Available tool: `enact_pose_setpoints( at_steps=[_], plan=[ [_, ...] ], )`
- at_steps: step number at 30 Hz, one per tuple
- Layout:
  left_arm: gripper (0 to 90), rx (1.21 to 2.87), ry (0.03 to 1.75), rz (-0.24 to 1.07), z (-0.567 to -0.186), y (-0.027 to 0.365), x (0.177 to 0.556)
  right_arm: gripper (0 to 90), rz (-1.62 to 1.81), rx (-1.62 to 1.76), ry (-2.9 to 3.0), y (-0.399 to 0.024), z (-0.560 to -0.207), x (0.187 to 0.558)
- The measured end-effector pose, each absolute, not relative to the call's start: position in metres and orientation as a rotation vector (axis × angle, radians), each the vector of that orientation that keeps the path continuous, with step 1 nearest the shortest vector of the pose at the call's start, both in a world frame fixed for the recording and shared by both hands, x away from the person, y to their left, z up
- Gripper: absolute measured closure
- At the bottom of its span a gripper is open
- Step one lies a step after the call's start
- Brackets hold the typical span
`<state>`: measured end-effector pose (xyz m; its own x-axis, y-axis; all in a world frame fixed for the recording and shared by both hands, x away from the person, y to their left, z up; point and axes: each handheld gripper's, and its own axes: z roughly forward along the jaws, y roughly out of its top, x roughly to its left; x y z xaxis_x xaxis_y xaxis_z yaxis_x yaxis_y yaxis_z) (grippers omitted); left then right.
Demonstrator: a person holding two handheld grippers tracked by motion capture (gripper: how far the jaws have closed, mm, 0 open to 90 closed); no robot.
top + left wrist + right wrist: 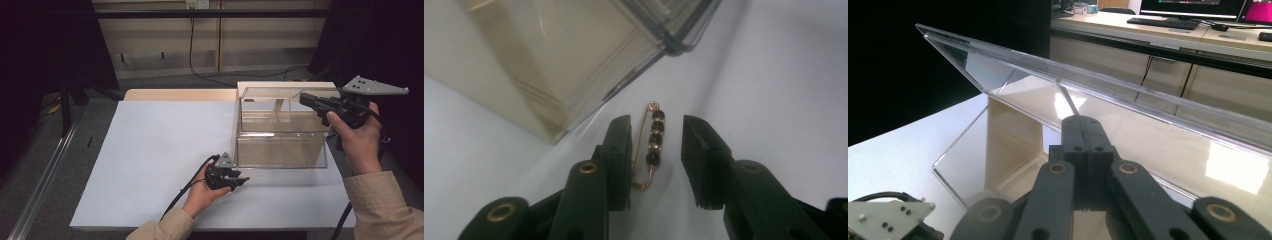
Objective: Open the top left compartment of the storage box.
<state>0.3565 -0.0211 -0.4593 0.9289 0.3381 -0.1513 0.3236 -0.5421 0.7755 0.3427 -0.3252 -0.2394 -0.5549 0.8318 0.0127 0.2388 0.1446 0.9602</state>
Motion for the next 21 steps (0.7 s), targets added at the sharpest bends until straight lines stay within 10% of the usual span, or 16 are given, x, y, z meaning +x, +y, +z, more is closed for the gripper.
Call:
enact_pose_setpoints(
  at_steps=[21],
  plan=[
    [84.3,2.158,0.456,-0.113,-0.447,-0.018,0.355,90.0,1.416,1.03,1.894,-0.325,-0.241,0.344]
  ],
)
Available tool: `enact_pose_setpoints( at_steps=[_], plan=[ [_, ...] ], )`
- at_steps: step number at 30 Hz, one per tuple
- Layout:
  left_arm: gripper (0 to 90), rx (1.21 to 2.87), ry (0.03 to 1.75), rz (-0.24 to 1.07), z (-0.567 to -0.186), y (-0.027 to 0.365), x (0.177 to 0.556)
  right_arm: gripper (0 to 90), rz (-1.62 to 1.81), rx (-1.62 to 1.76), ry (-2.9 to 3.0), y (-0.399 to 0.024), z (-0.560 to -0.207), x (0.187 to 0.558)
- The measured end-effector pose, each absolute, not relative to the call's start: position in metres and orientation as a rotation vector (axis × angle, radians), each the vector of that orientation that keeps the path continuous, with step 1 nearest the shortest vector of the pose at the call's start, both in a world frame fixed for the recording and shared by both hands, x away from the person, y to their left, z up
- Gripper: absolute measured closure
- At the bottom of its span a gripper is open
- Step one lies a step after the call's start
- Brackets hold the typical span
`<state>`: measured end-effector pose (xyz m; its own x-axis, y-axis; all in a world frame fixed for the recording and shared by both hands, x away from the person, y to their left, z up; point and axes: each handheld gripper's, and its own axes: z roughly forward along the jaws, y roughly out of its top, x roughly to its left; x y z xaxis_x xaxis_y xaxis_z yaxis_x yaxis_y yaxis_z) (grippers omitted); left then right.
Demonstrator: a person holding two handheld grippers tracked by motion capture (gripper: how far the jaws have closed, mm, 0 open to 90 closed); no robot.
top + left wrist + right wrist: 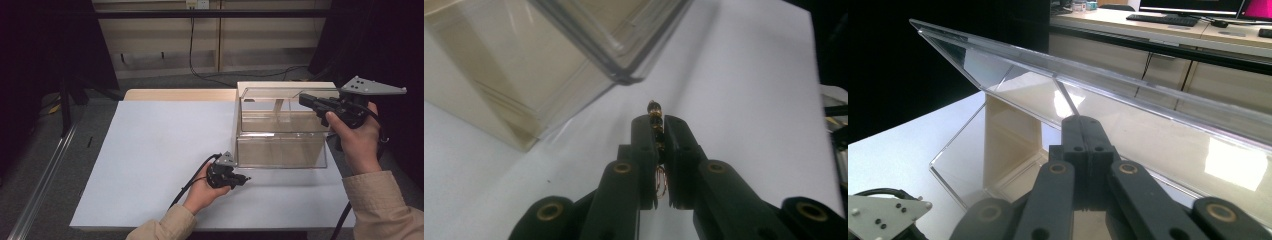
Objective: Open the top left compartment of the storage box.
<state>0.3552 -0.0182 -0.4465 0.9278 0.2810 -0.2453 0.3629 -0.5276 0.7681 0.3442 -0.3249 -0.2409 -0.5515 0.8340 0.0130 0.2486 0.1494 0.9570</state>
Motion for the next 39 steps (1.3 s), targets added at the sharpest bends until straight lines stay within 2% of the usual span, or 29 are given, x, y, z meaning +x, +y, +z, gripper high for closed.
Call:
enact_pose_setpoints(
  at_steps=[7,17,39],
  plan=[
    [84.3,2.156,0.433,-0.192,-0.436,-0.009,0.354,90.0,1.41,1.028,1.897,-0.324,-0.239,0.343],
    [84.3,2.172,0.381,-0.236,-0.405,-0.001,0.355,90.0,1.409,1.03,1.896,-0.325,-0.239,0.342],
    [84.3,2.188,0.334,-0.227,-0.352,0.013,0.366,90.0,1.398,1.029,1.906,-0.324,-0.239,0.343]
  ],
)
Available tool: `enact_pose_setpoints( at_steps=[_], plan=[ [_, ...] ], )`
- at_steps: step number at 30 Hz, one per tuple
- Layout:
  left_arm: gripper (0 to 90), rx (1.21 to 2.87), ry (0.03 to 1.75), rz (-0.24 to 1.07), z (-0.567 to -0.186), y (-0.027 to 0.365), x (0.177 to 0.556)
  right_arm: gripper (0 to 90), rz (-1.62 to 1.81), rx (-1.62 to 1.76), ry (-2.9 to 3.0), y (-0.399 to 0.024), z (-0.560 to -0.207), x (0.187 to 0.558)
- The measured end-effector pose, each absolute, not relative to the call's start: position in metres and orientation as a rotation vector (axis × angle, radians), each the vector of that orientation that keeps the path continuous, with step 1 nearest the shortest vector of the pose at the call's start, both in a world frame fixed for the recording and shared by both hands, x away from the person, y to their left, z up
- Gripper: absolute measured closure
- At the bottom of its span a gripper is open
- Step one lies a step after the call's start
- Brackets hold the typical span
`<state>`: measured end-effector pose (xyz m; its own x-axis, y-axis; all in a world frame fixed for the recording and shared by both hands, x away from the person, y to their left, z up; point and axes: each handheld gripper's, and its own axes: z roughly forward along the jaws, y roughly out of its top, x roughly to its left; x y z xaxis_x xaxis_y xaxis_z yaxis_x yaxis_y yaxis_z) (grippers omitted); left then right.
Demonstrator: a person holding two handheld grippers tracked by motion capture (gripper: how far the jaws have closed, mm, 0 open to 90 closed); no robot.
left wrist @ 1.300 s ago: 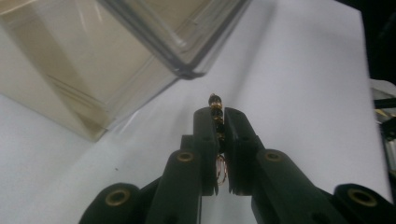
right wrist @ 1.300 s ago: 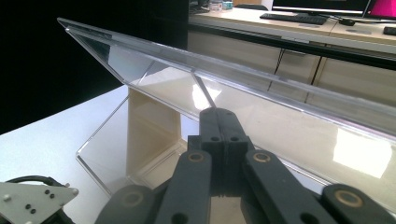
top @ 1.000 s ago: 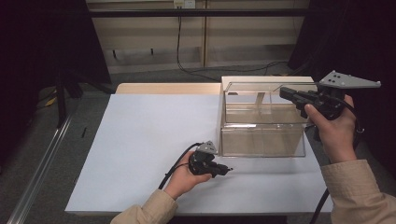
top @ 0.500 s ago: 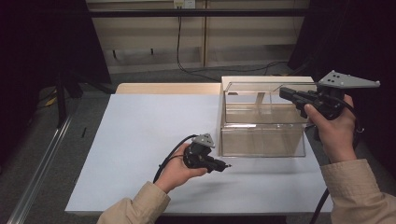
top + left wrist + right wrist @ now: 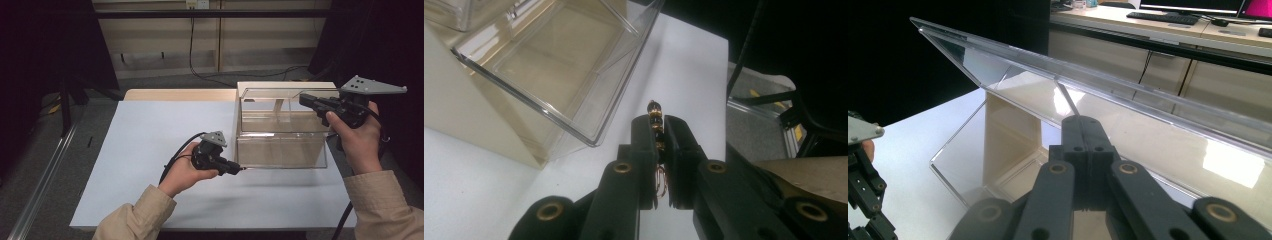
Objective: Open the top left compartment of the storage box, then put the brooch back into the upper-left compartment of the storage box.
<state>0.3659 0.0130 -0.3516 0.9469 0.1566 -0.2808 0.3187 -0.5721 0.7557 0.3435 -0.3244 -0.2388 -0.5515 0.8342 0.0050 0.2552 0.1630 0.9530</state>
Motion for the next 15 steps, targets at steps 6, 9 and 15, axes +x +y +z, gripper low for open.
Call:
enact_pose_setpoints(
  at_steps=[6,9,15],
  plan=[
    [84.3,2.158,0.34,-0.231,-0.344,0.019,0.369,90.0,1.402,1.034,1.907,-0.324,-0.24,0.345],
    [84.3,2.151,0.342,-0.22,-0.339,0.022,0.371,90.0,1.402,1.034,1.907,-0.325,-0.241,0.345],
    [84.3,2.138,0.339,-0.212,-0.327,0.024,0.373,90.0,1.403,1.034,1.906,-0.324,-0.241,0.345]
  ],
)
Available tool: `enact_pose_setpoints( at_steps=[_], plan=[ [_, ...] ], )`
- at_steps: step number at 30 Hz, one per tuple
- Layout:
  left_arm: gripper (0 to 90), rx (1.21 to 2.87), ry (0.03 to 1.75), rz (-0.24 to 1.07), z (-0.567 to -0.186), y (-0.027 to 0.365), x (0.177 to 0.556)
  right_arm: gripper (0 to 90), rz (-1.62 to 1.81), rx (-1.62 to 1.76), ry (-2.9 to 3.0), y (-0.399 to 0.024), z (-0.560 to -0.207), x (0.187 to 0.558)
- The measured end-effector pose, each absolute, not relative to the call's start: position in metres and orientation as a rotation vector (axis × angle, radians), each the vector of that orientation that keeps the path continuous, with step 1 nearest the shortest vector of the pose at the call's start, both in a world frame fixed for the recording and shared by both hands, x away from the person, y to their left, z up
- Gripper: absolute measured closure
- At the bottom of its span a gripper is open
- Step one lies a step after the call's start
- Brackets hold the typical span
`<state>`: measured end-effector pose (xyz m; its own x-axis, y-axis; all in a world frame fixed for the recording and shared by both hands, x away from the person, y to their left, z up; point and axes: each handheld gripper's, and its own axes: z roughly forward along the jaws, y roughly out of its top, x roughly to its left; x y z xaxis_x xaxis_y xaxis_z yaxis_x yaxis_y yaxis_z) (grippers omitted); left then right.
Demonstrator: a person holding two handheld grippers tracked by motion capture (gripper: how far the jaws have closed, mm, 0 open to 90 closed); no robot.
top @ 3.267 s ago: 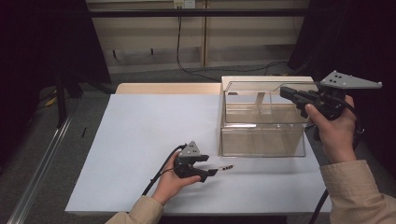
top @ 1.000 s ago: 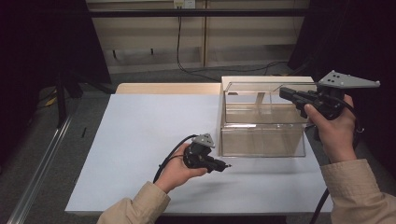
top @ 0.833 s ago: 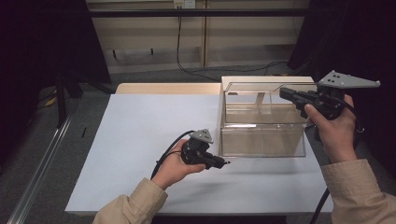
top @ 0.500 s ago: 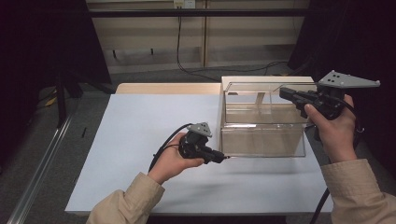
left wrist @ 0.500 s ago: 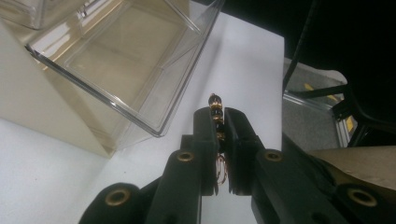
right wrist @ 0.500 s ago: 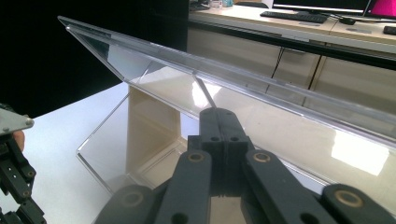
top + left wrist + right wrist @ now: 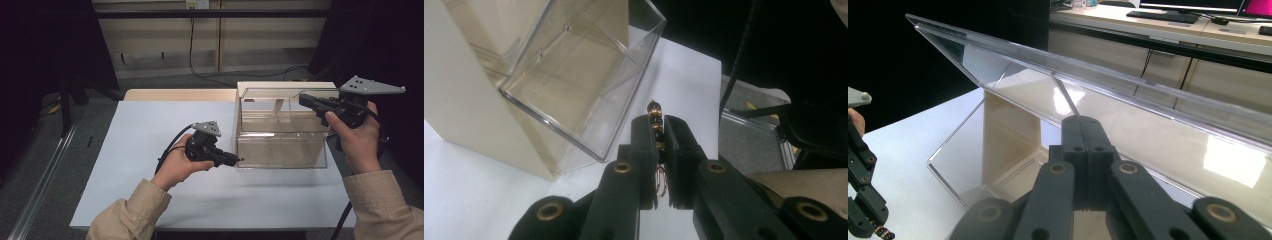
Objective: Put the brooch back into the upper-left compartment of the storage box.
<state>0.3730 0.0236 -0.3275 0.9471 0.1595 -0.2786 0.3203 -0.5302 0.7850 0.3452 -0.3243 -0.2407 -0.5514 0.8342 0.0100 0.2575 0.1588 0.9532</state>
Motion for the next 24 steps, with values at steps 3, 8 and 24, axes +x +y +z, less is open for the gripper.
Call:
enact_pose_setpoints(
  at_steps=[3,8,24],
  plan=[
    [84.3,2.136,0.336,-0.219,-0.323,0.023,0.374,90.0,1.402,1.034,1.907,-0.324,-0.241,0.345],
    [84.3,2.125,0.334,-0.224,-0.317,0.023,0.375,90.0,1.398,1.031,1.91,-0.324,-0.24,0.345],
    [84.3,2.13,0.325,-0.218,-0.299,0.019,0.382,90.0,1.403,1.036,1.908,-0.324,-0.241,0.345]
  ],
)
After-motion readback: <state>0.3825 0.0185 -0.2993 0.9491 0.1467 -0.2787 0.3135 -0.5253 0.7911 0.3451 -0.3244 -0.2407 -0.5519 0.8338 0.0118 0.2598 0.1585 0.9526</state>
